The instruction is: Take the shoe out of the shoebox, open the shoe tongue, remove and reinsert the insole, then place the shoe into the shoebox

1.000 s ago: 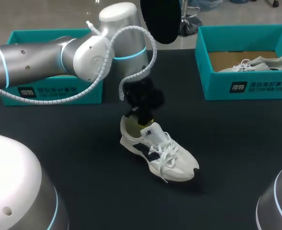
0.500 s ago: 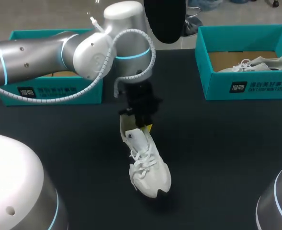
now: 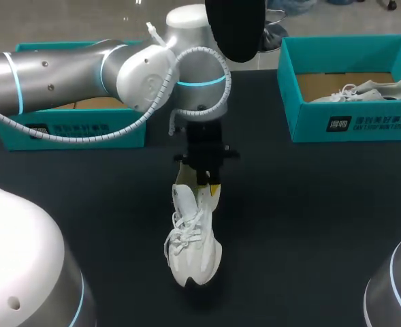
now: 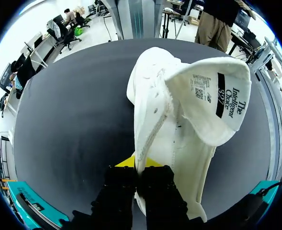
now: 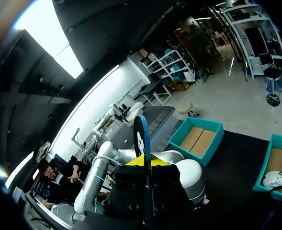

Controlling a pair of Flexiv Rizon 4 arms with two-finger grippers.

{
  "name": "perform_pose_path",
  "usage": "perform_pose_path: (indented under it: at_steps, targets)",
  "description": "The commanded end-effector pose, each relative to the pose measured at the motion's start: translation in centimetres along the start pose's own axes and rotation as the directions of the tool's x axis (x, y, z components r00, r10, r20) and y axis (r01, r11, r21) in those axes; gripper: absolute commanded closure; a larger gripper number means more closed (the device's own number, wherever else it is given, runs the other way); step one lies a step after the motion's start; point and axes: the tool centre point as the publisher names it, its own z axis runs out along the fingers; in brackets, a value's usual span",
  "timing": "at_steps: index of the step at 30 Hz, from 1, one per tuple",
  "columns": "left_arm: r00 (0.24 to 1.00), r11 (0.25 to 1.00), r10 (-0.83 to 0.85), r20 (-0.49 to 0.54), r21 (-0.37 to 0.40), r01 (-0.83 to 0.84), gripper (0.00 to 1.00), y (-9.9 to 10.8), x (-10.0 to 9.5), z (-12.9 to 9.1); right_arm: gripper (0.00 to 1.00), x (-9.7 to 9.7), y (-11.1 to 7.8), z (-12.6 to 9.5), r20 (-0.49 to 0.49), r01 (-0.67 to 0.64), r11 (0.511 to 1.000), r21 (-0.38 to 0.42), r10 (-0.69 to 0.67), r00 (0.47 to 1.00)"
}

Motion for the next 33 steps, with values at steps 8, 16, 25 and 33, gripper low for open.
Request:
perform_pose_path:
  at_steps: [8,16,25,33]
  targets:
    - [0.999,1.0,0.017,-0.035,-0.017,-0.018,1.0,-0.5,-0.4,1.9,1.0,0.1,0.1,0.1,0.004,-0.002,1.0,0.001,0.002,1.0]
    - [0.999,1.0,0.01,-0.034,-0.029,-0.011,1.0,-0.2,-0.6,2.1,1.0,0.1,0.1,0.1,0.004,-0.002,1.0,0.001,0.002,1.0]
    - [1.0,0.998,0.016,0.019,-0.062,-0.015,0.0,-0.1,-0.8,2.1,1.0,0.1,0.1,0.1,0.004,-0.002,1.0,0.001,0.002,1.0]
    - [0.91,0.987,-0.122,0.397,-0.046,0.152,0.0,0.8,-2.2,-2.7,1.0,0.1,0.1,0.1,0.004,-0.002,1.0,0.001,0.002,1.0]
